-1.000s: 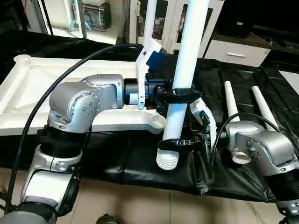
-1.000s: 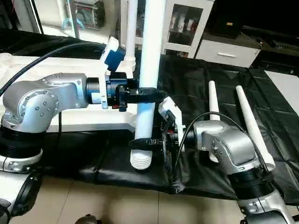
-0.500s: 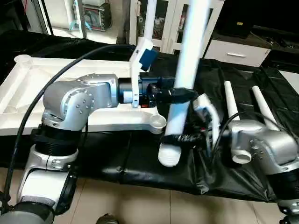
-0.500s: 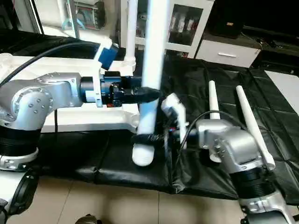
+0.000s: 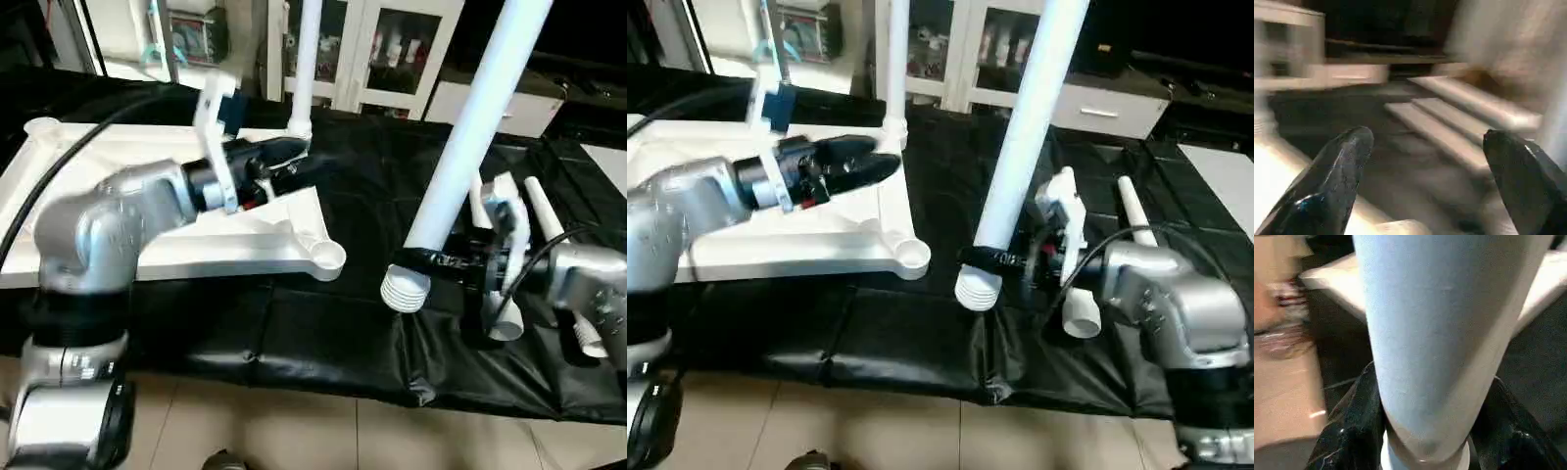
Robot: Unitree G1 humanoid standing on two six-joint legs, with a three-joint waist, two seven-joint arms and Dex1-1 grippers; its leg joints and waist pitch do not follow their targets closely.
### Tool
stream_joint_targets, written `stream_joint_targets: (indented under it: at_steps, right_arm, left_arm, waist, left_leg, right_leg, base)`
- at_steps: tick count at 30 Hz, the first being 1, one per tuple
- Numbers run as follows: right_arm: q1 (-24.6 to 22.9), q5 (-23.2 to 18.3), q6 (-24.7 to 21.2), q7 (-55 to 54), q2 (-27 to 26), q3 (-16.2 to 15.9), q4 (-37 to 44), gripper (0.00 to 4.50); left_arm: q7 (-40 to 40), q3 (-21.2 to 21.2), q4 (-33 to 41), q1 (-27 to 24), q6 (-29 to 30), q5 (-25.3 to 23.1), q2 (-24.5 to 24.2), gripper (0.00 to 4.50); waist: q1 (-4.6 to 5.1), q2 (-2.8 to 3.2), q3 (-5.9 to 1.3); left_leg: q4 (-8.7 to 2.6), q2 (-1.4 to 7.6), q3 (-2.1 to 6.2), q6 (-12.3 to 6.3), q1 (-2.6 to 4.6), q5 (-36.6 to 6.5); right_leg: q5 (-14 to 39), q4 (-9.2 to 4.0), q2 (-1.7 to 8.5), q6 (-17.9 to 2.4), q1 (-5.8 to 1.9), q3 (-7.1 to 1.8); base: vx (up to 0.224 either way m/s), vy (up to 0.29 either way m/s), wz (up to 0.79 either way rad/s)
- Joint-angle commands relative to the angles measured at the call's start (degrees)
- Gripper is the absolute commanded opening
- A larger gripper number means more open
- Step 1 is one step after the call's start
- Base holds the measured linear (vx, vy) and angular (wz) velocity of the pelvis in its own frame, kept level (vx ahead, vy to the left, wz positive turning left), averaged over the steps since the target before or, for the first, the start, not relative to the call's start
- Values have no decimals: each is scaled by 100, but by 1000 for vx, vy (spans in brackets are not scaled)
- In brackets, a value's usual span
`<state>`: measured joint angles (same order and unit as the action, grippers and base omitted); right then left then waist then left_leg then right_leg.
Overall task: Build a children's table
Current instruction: Pick table leg
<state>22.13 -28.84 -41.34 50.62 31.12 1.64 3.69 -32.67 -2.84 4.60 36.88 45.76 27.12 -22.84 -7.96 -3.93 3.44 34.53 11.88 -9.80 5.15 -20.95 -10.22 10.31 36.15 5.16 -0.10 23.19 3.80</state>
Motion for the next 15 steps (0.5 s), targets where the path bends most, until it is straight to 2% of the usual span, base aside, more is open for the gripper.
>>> stream_joint_targets:
  at_steps: [1, 2, 3, 4, 5, 6, 7, 8, 9, 10, 11, 13, 14, 15]
  right_arm:
    - [-18, 348, 275, -623, -110, 115, -52, 188]
    - [-28, 648, 781, -1074, -332, 150, -162, 188]
    - [-23, 784, 1018, -1352, -475, 188, -258, 188]
    - [-22, 1009, 1383, -1799, -693, 241, -400, 188]
    - [-26, 1157, 1745, -2067, -862, 278, -494, 188]
    - [-26, 1156, 1756, -2086, -880, 287, -502, 188]
    - [-44, 1131, 1721, -2348, -1083, 390, -521, 188]
    - [-44, 1131, 1721, -2348, -1083, 390, -521, 188]
    - [-183, 1199, 1698, -2479, -1161, 328, -420, 188]
    - [-321, 1203, 1754, -2514, -1261, 327, -331, 188]
    - [-425, 1187, 1847, -2504, -1338, 336, -269, 188]
    - [-646, 969, 1833, -2440, -1526, 434, -121, 188]
    - [-893, 770, 1882, -2415, -1704, 491, 10, 188]
    - [-935, 798, 1937, -2451, -1708, 459, 19, 188]
  left_arm:
    - [634, 198, 103, -180, -359, -579, 96, 416]
    - [966, 182, 153, -329, -597, -773, 261, 416]
    - [1144, 195, 184, -426, -736, -893, 345, 416]
    - [1428, 304, 237, -602, -989, -1163, 424, 416]
    - [1613, 488, 278, -770, -1189, -1413, 439, 416]
    - [1627, 508, 282, -790, -1205, -1433, 441, 416]
    - [1852, 669, 342, -1039, -1360, -1614, 533, 416]
    - [1852, 669, 342, -1039, -1360, -1614, 533, 416]
    - [2063, 729, 405, -1391, -1556, -1727, 764, 416]
    - [2168, 772, 408, -1620, -1780, -1838, 882, 416]
    - [2223, 816, 401, -1770, -1986, -1930, 941, 416]
    - [2325, 833, 430, -2002, -2127, -1987, 1045, 416]
    - [2428, 933, 460, -2254, -2309, -2161, 1081, 416]
    - [2448, 993, 463, -2296, -2357, -2227, 1058, 416]
  waist:
    - [28, 79, -403]
    - [24, 89, -422]
    - [41, 82, -409]
    - [28, 148, -425]
    - [39, 142, -421]
    - [55, 118, -430]
    - [37, 138, -441]
    - [49, 139, -432]
    - [43, 141, -438]
    - [61, 145, -413]
    - [52, 152, -416]
    - [65, 142, -447]
    - [78, 144, -430]
    - [91, 115, -425]
  left_leg:
    - [-424, 107, 16, 312, 58, -1091]
    - [-419, 112, 17, 360, 60, -1085]
    - [-425, 96, 9, 377, 50, -1111]
    - [-418, 104, 13, 412, 83, -1143]
    - [-427, 113, 20, 425, 74, -1158]
    - [-432, 86, 19, 419, 74, -1230]
    - [-426, 87, 19, 392, 94, -1246]
    - [-436, 86, 20, 353, 73, -1215]
    - [-428, 88, 15, 338, 82, -1196]
    - [-445, 101, 26, 321, 32, -1180]
    - [-443, 104, 14, 305, 51, -1210]
    - [-431, 86, 13, 241, 39, -1196]
    - [-452, 102, 17, 155, 28, -1210]
    - [-458, 101, 13, 139, 29, -1260]
  right_leg:
    - [1213, -439, 251, -790, -298, -202]
    - [1275, -443, 272, -717, -279, -214]
    - [1309, -456, 253, -699, -275, -209]
    - [1256, -448, 258, -709, -240, -212]
    - [1225, -463, 260, -691, -231, -207]
    - [1247, -451, 230, -654, -257, -196]
    - [1204, -447, 223, -649, -245, -201]
    - [1026, -426, 203, -666, -261, -210]
    - [947, -422, 199, -674, -251, -214]
    - [834, -436, 208, -687, -280, -215]
    - [820, -445, 208, -668, -269, -217]
    - [754, -434, 204, -649, -291, -222]
    - [724, -455, 207, -636, -278, -227]
    - [794, -464, 204, -623, -276, -225]
  base:
    - [0, 0, 0]
    - [0, 0, 0]
    - [0, 0, 0]
    - [0, 0, 0]
    - [0, 0, 0]
    - [0, 0, 0]
    - [0, 0, 0]
    - [0, 0, 0]
    - [0, 0, 0]
    - [0, 0, 0]
    - [0, 0, 0]
    - [0, 0, 0]
    - [0, 0, 0]
    - [0, 0, 0]
